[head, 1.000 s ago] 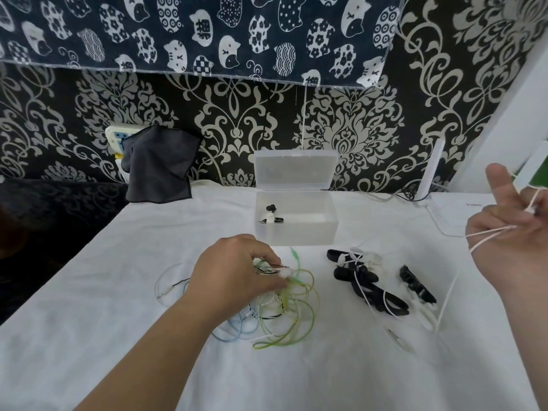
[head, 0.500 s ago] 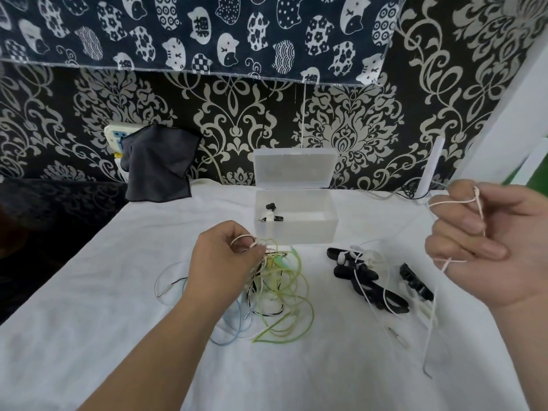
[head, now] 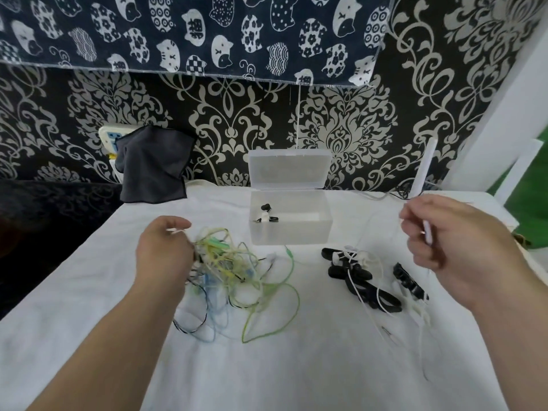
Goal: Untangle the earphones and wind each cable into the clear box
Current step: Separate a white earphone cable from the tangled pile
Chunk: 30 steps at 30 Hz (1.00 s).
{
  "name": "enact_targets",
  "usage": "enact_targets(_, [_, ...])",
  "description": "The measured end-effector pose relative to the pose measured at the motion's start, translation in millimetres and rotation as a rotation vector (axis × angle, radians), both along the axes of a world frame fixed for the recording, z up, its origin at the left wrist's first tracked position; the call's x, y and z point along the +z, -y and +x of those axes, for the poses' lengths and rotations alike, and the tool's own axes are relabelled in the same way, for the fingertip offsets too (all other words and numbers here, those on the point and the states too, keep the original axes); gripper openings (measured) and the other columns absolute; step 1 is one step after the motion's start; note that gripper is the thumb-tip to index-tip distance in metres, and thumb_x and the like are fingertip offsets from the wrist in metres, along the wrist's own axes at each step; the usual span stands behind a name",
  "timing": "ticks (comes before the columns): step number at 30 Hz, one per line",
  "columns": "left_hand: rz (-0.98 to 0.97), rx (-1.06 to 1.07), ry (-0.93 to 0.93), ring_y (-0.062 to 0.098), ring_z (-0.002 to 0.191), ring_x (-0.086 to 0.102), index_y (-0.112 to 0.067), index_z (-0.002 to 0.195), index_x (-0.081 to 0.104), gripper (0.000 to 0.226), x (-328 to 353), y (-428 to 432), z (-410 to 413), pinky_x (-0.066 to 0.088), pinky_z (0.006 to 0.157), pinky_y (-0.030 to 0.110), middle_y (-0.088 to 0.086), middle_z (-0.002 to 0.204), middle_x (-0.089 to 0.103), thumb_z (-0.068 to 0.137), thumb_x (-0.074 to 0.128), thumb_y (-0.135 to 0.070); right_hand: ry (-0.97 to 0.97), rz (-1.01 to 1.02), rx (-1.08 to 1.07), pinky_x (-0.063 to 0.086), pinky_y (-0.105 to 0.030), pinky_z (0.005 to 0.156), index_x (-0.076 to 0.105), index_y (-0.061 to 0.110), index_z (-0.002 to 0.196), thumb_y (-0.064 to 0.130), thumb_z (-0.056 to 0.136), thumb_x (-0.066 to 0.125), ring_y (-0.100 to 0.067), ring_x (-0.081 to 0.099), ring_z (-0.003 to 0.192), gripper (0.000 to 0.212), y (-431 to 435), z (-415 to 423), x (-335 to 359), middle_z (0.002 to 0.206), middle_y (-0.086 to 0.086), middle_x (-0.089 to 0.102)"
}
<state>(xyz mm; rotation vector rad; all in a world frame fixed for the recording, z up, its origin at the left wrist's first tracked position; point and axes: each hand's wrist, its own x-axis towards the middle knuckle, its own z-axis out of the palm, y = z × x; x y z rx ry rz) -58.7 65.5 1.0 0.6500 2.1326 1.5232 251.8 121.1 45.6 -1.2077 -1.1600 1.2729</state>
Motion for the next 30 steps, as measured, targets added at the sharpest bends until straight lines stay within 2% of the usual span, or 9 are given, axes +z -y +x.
enact_targets(5, [-0.136,-0.067,-0.243,0.024,0.073,0.054,-0.02,0.111,0.064,0.05,2,4,-11,0.044,0.045,0.026,0.009,0.108,0.059,0.078,0.041,0.01,-0.009,0.03,0.1,0.011,-0.022,0.042,0.072,0.011,0.085,0.018,0.099,0.054,-0.011,0.018,0.039,0.024,10,-3,6,0.053,-0.001,0.027])
enact_targets(7, [-0.203,-0.213,-0.405,0.031,0.094,0.06,-0.026,0.123,0.062,0.063,6,5,-1,0.057,0.071,0.037,0.012,0.122,0.057,0.067,0.051,0.002,0.061,0.021,0.139,0.013,-0.021,0.042,0.076,0.012,0.086,0.018,0.098,0.057,-0.012,0.017,0.043,0.023,17,-10,3,0.055,-0.002,0.025])
enact_targets(10, [-0.251,-0.449,-0.706,0.025,0.135,0.038,-0.031,0.141,0.047,0.088,15,8,33,0.029,0.114,0.05,0.003,0.147,0.039,0.057,0.062,-0.009,0.224,0.007,0.211,0.016,-0.021,0.04,0.078,0.016,0.084,0.016,0.097,0.06,-0.011,0.021,0.044,0.022,26,-23,-4,0.049,0.006,0.03])
enact_targets(13, [-0.282,-0.818,-0.834,0.006,0.146,0.009,-0.037,0.152,0.022,0.102,24,16,67,0.0,0.124,0.035,-0.015,0.158,0.013,0.065,0.065,-0.006,0.336,0.004,0.272,0.022,-0.015,0.038,0.078,0.016,0.084,0.016,0.096,0.06,-0.003,0.029,0.037,0.021,32,-32,-10,0.042,0.015,0.039])
enact_targets(17, [-0.103,-1.054,-0.57,-0.017,0.125,0.03,-0.042,0.151,0.021,0.097,23,25,97,0.014,0.093,-0.01,-0.035,0.142,0.033,0.075,0.076,-0.017,0.413,-0.005,0.438,0.024,-0.015,0.043,0.079,0.021,0.086,0.024,0.096,0.063,-0.002,0.033,0.039,0.02,42,-34,-14,0.044,0.014,0.04])
enact_targets(20, [-0.004,-1.028,-0.342,-0.006,0.079,0.063,-0.037,0.118,0.059,0.038,18,21,109,0.044,0.068,0.01,-0.017,0.085,0.069,0.085,0.073,-0.022,0.298,-0.057,0.524,0.022,-0.017,0.041,0.078,0.014,0.089,0.018,0.095,0.063,-0.006,0.028,0.042,0.016,46,-33,-12,0.048,0.008,0.038])
enact_targets(23, [0.04,-0.763,-0.24,0.005,0.037,0.042,-0.021,0.083,0.067,0.014,15,14,106,0.032,0.039,0.019,0.003,0.063,0.07,0.094,0.061,-0.016,0.135,-0.081,0.389,0.017,-0.018,0.038,0.071,0.01,0.077,0.009,0.088,0.068,-0.009,0.021,0.042,0.011,38,-13,-6,0.051,0.002,0.033])
enact_targets(26, [0.104,-0.604,-0.154,0.01,0.041,0.041,-0.018,0.081,0.067,0.018,17,10,97,0.031,0.036,0.018,0.009,0.064,0.07,0.096,0.058,-0.018,-0.116,-0.073,0.156,0.016,-0.015,0.036,0.063,0.007,0.079,0.012,0.072,0.068,-0.008,0.019,0.037,0.009,30,16,1,0.048,0.004,0.032])
enact_targets(30, [0.177,-0.577,-0.085,0.028,0.062,0.062,-0.013,0.081,0.066,0.021,14,3,99,0.043,0.056,0.027,-0.003,0.051,0.062,0.098,0.054,-0.014,-0.316,-0.046,-0.124,0.013,-0.017,0.035,0.061,0.016,0.076,0.008,0.09,0.058,-0.006,0.018,0.035,0.017,22,50,-4,0.048,0.007,0.027])
